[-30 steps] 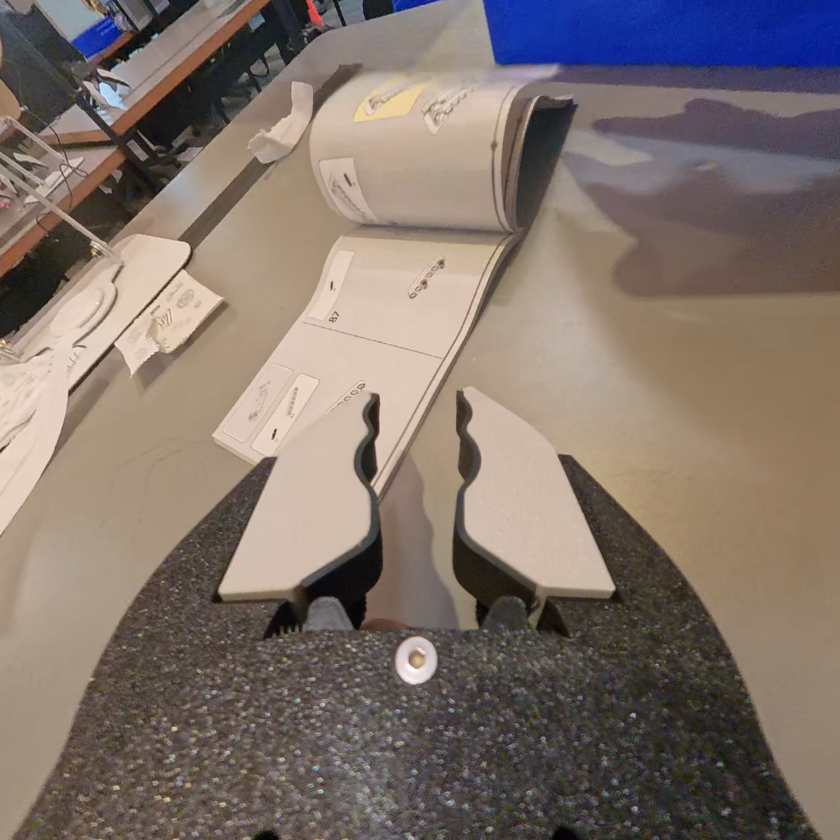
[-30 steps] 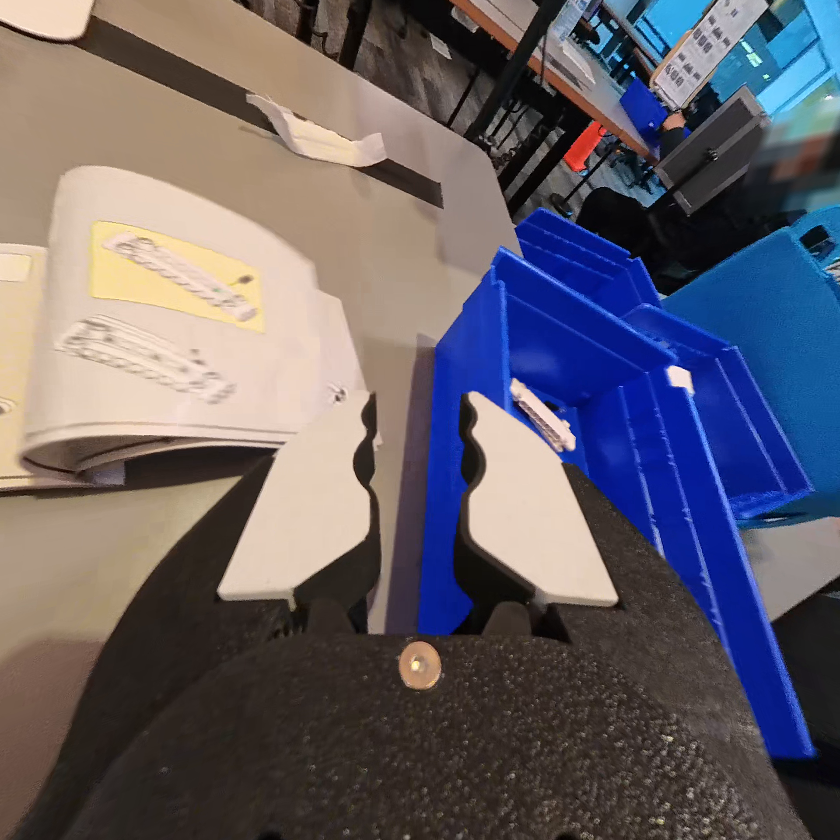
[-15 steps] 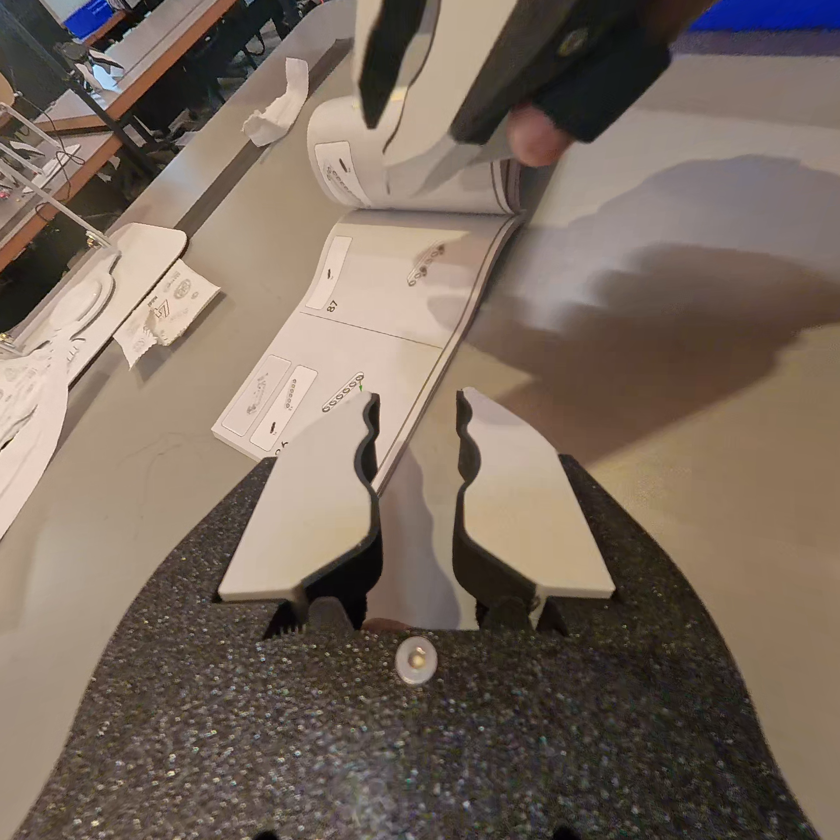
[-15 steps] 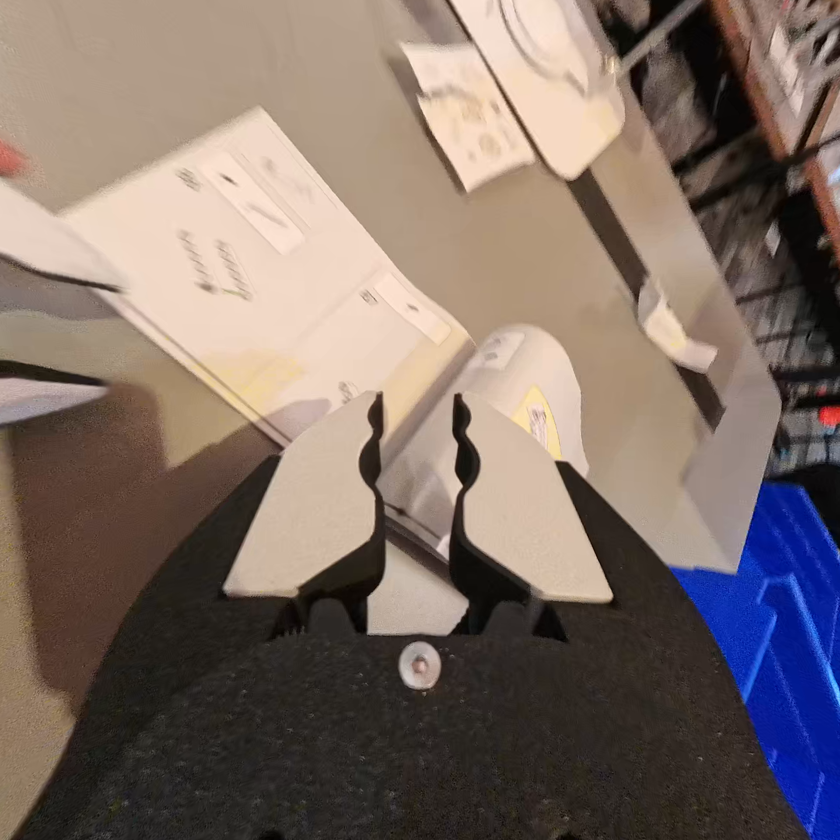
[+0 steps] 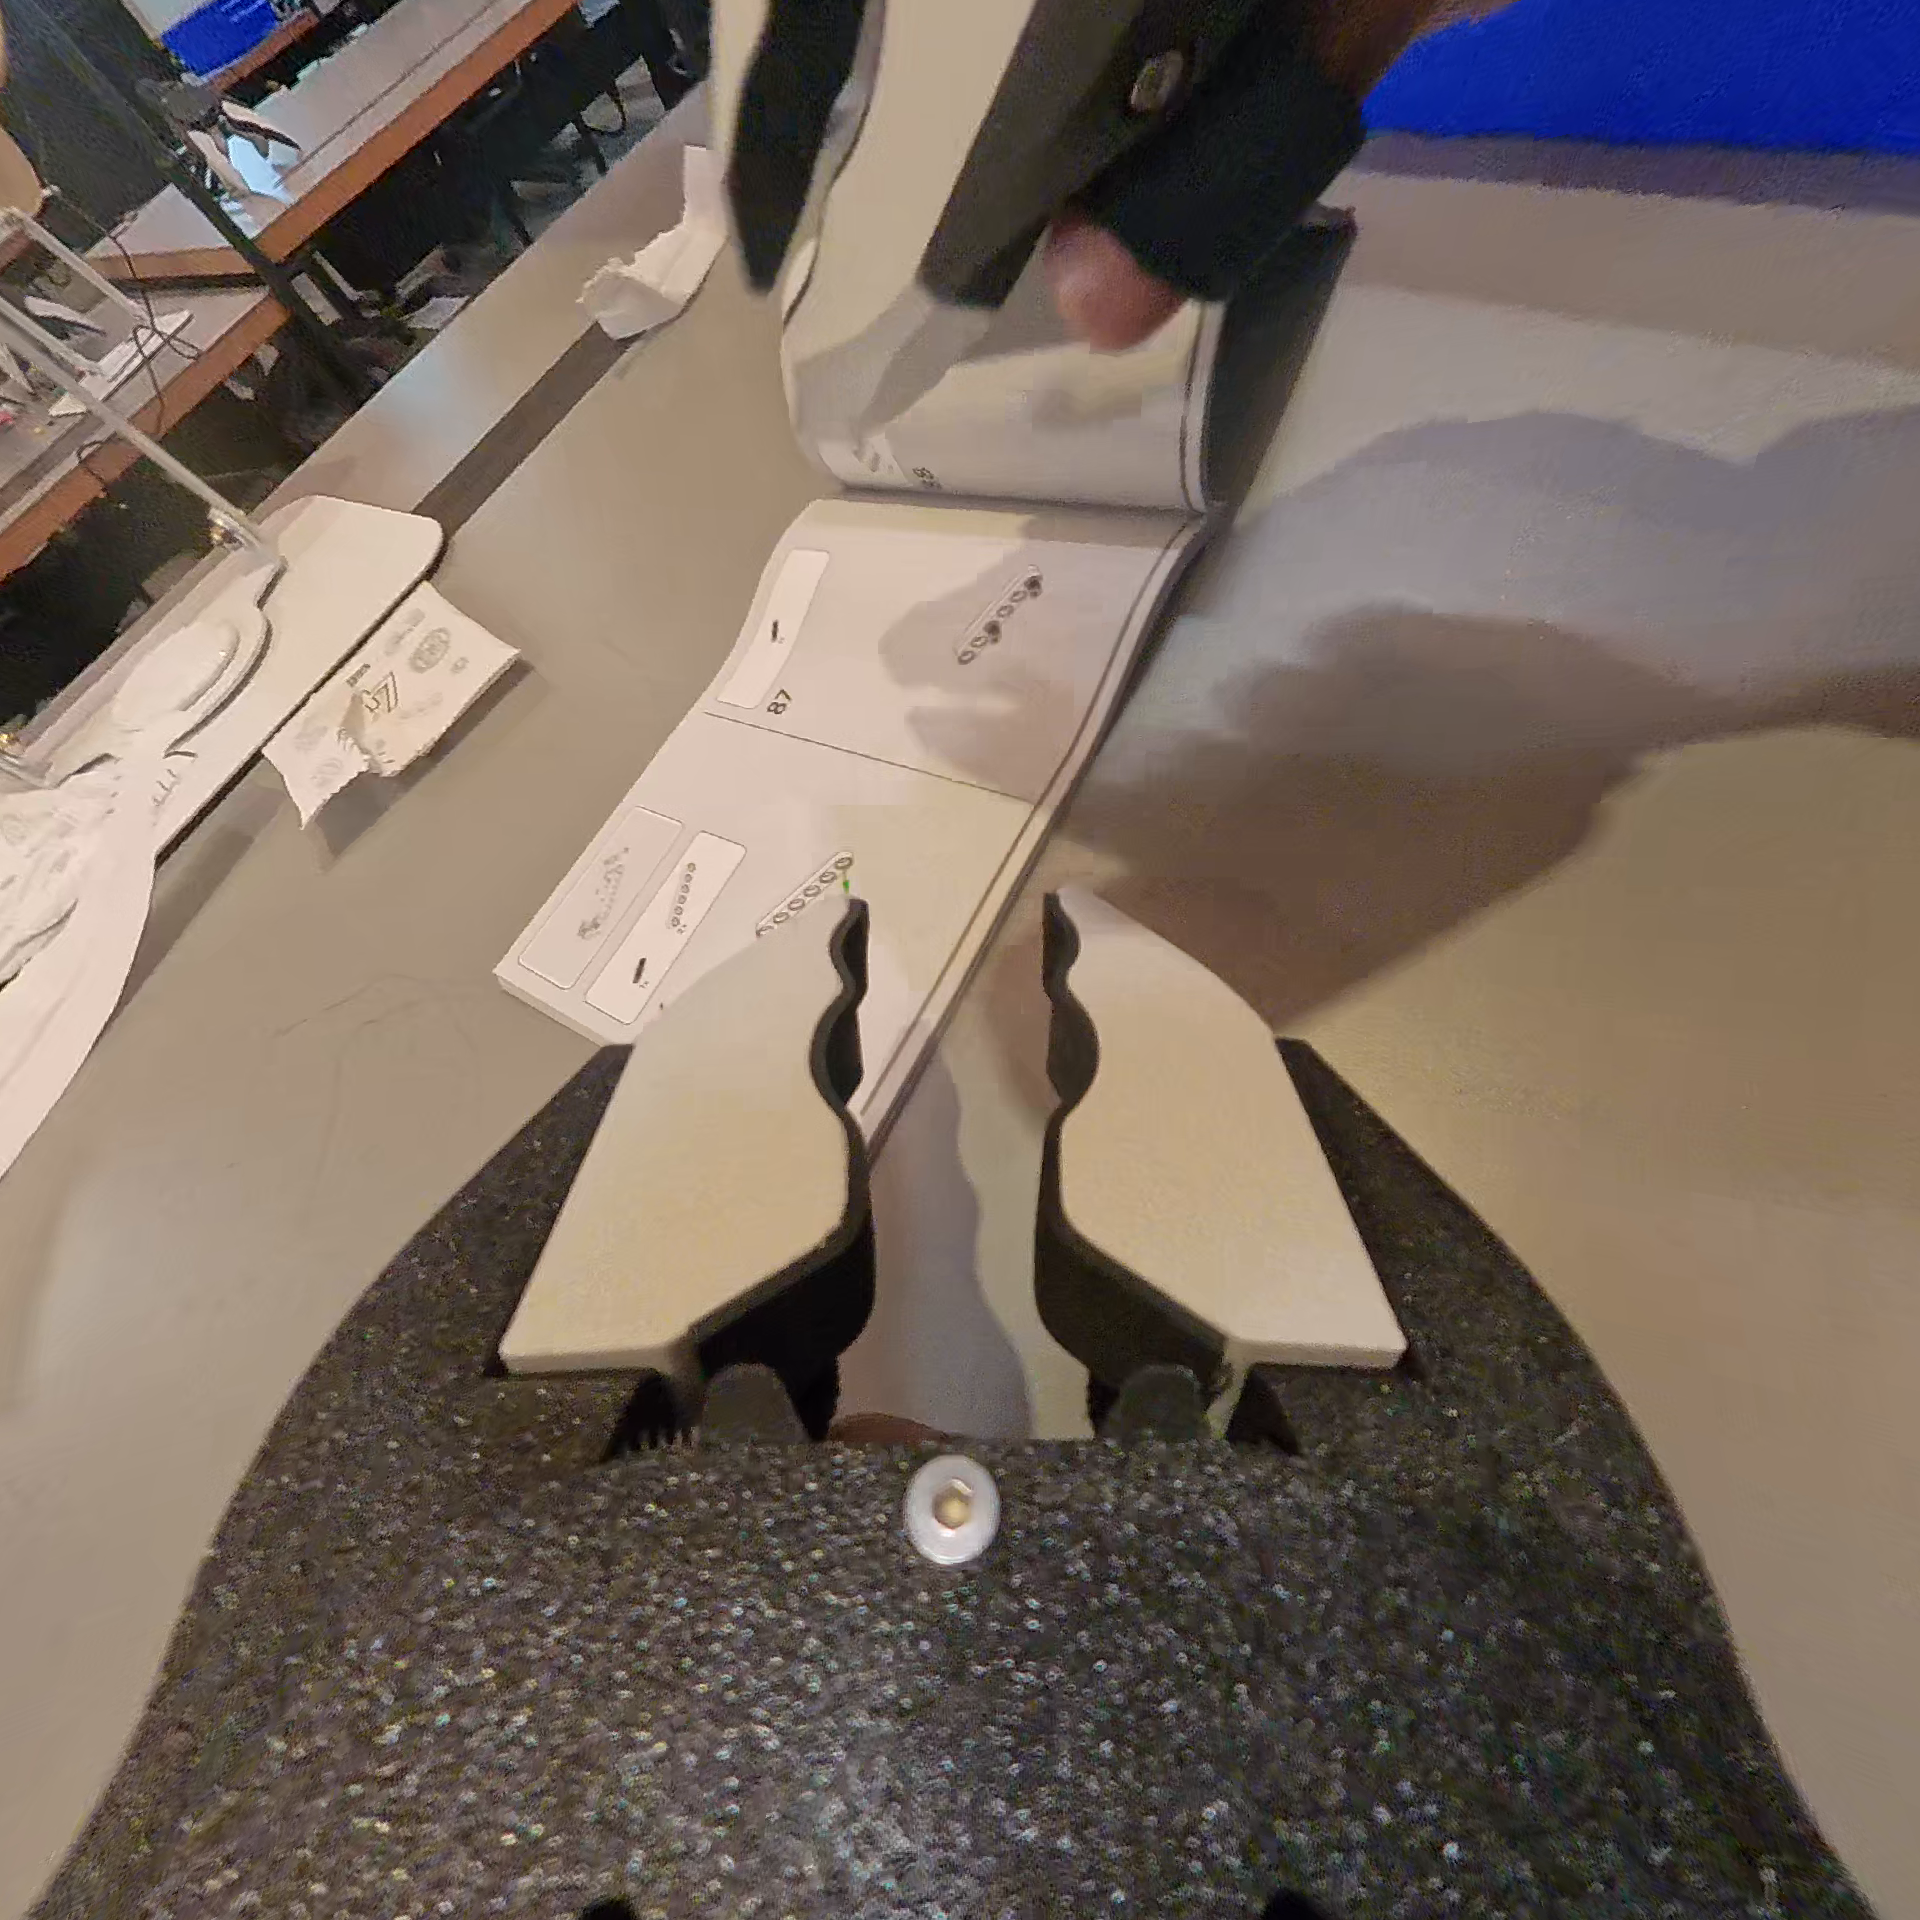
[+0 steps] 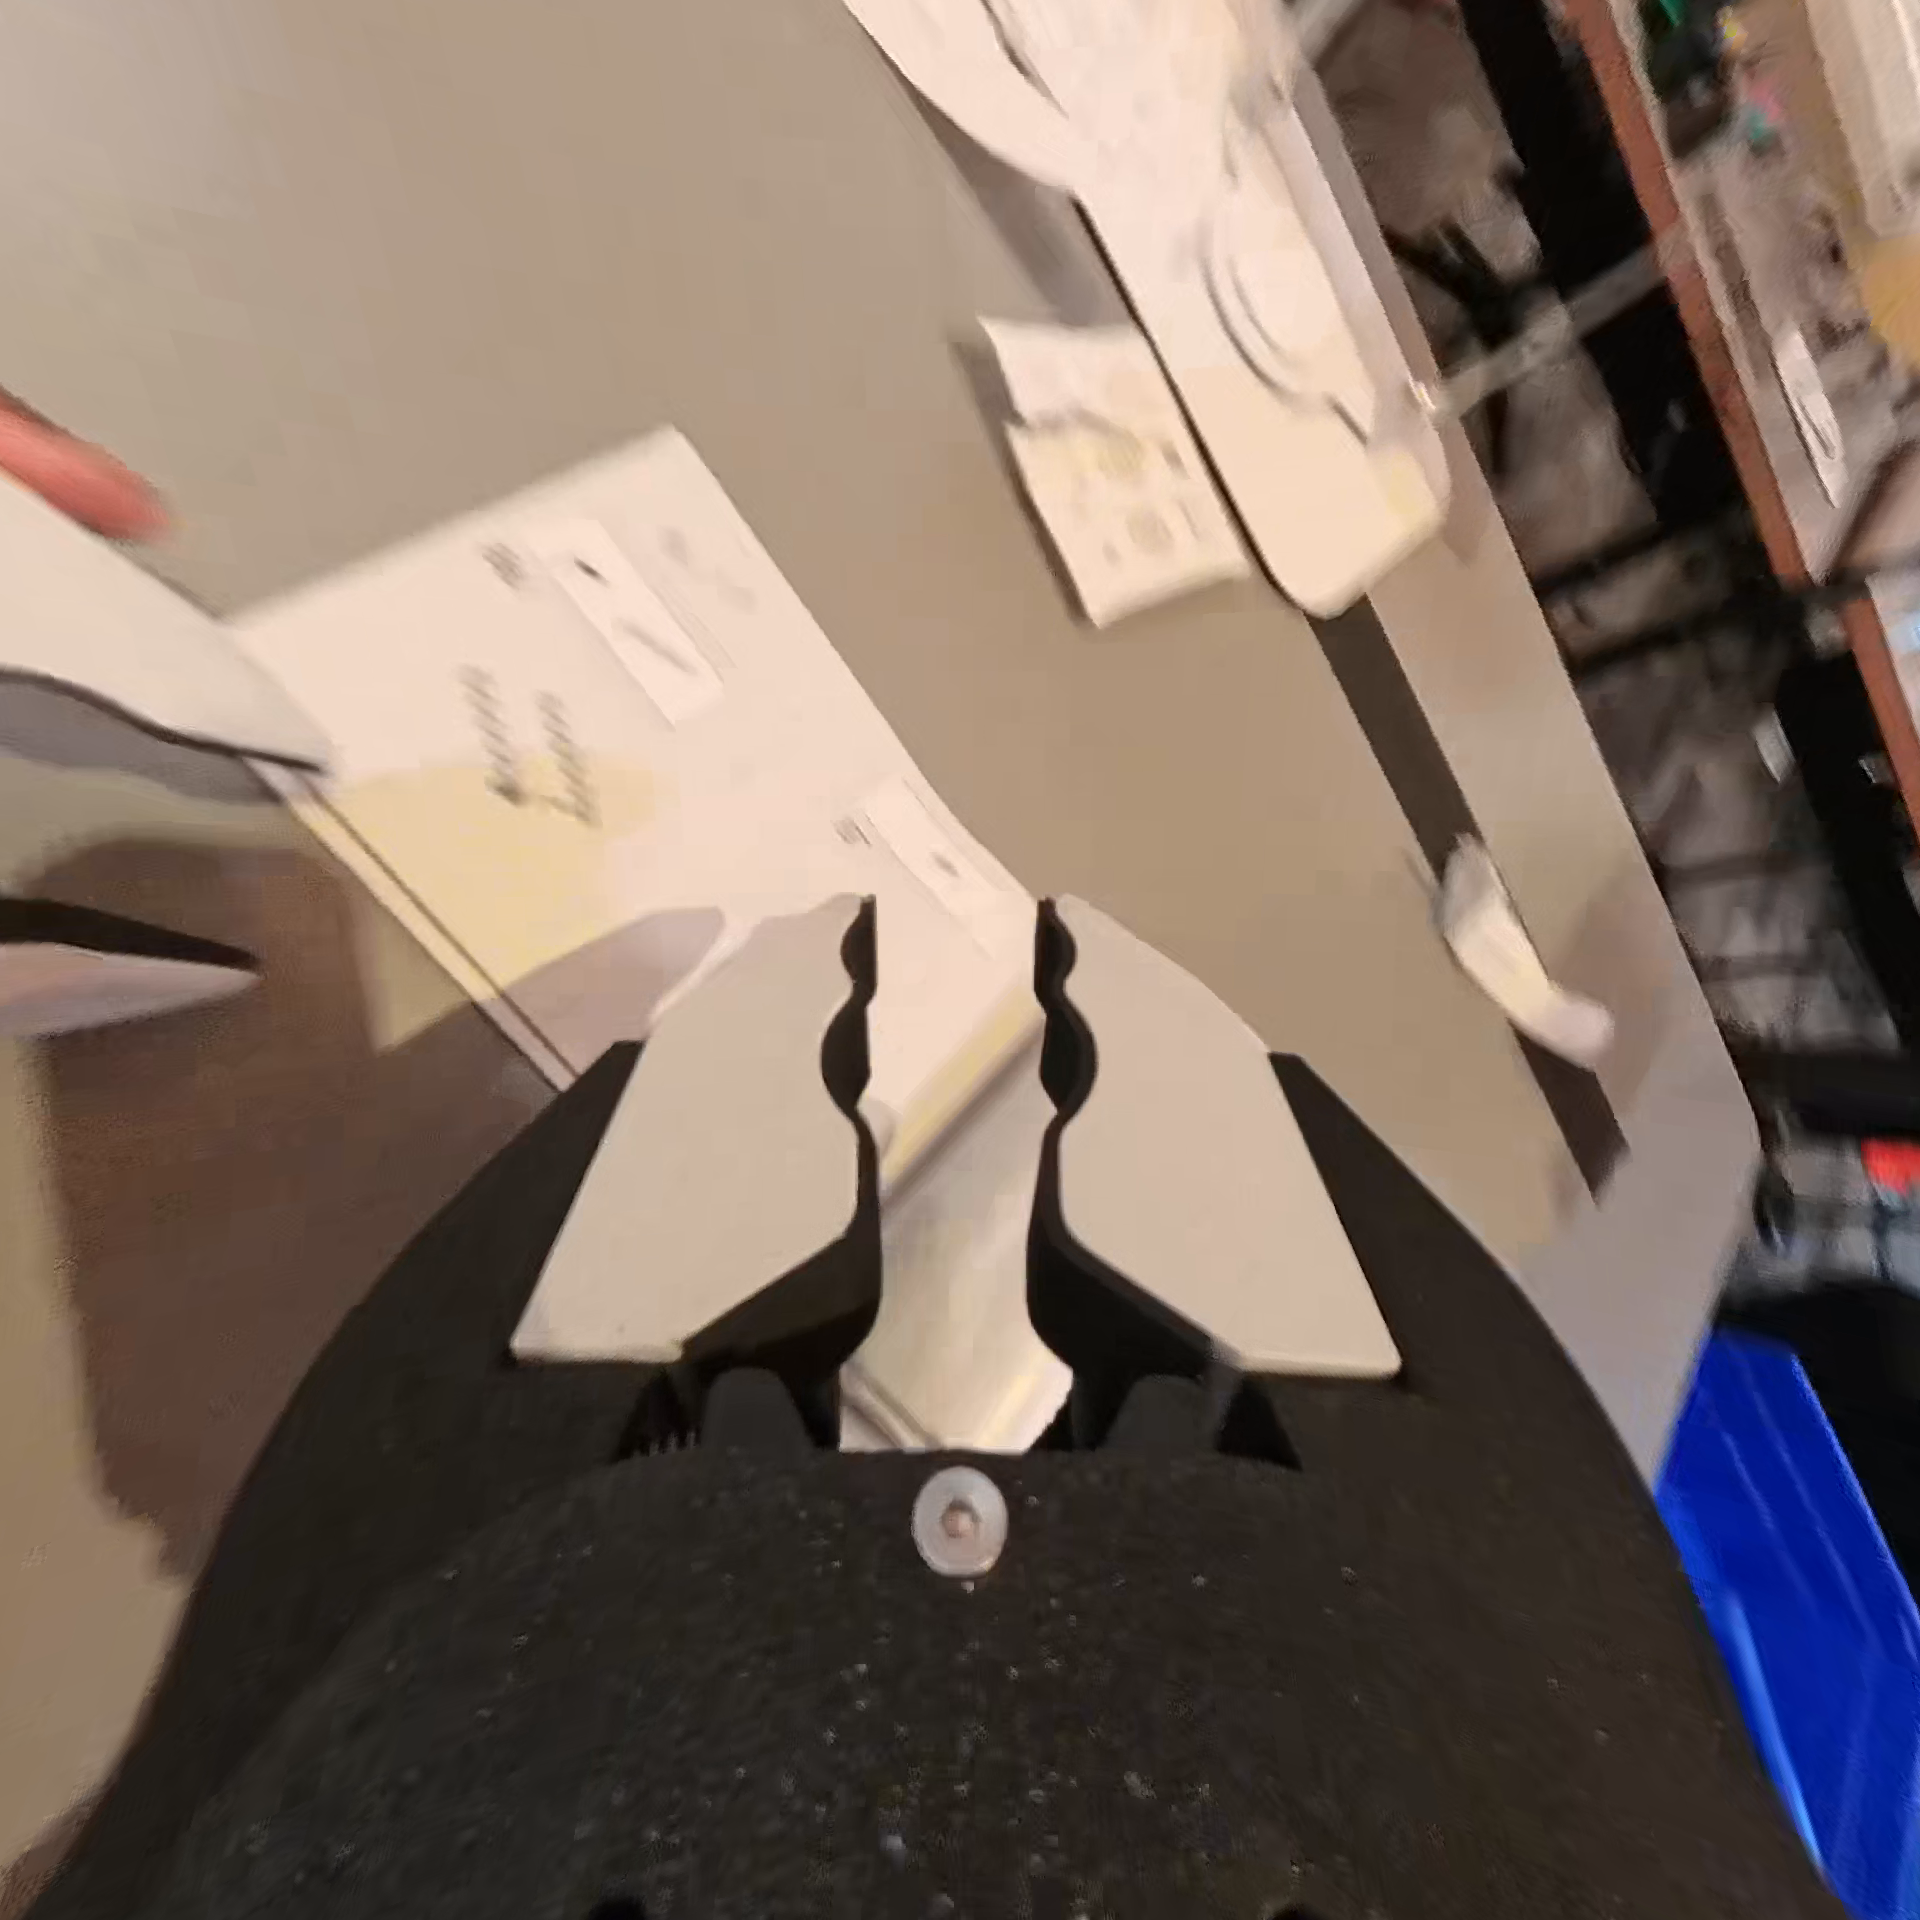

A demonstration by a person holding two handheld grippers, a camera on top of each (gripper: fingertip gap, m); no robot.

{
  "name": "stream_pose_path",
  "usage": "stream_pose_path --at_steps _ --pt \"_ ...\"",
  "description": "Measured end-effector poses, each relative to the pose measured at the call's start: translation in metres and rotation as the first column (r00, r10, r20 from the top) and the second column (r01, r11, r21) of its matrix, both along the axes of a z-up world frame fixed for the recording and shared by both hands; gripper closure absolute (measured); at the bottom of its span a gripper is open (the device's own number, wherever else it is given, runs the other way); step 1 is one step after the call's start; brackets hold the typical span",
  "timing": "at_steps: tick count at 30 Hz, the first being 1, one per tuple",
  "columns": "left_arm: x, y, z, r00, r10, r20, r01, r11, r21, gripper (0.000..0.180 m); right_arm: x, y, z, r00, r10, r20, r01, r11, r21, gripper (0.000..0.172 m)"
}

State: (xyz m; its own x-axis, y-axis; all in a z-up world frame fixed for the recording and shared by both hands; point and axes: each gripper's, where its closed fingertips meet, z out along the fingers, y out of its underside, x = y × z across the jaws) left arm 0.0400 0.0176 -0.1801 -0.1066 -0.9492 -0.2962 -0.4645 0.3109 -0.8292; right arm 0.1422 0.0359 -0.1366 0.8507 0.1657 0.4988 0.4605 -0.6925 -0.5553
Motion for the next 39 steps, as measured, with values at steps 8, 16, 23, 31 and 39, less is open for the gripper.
stream_pose_path --at_steps 8,16,23,31,39 --pt "-0.001 0.013 0.003 0.998 0.058 0.014 -0.057 0.997 -0.052 0.147 -0.056 0.073 -0.024 0.889 0.394 -0.232 -0.428 0.896 -0.118 0.118" --pt "-0.006 0.032 -0.002 0.990 0.135 -0.030 -0.137 0.986 -0.091 0.147 -0.068 0.063 -0.060 0.831 0.431 -0.352 -0.522 0.822 -0.228 0.103" --pt "-0.017 0.041 -0.008 0.982 0.166 -0.094 -0.183 0.961 -0.208 0.147 -0.098 0.023 -0.068 0.761 0.560 -0.327 -0.639 0.736 -0.226 0.103" --pt "-0.024 0.051 0.005 0.979 0.187 -0.083 -0.203 0.943 -0.264 0.147 -0.106 0.015 -0.076 0.704 0.595 -0.387 -0.695 0.689 -0.207 0.128" --pt "-0.024 0.057 0.005 0.976 0.199 -0.085 -0.215 0.935 -0.281 0.148 -0.106 0.009 -0.076 0.699 0.576 -0.425 -0.694 0.690 -0.206 0.142"
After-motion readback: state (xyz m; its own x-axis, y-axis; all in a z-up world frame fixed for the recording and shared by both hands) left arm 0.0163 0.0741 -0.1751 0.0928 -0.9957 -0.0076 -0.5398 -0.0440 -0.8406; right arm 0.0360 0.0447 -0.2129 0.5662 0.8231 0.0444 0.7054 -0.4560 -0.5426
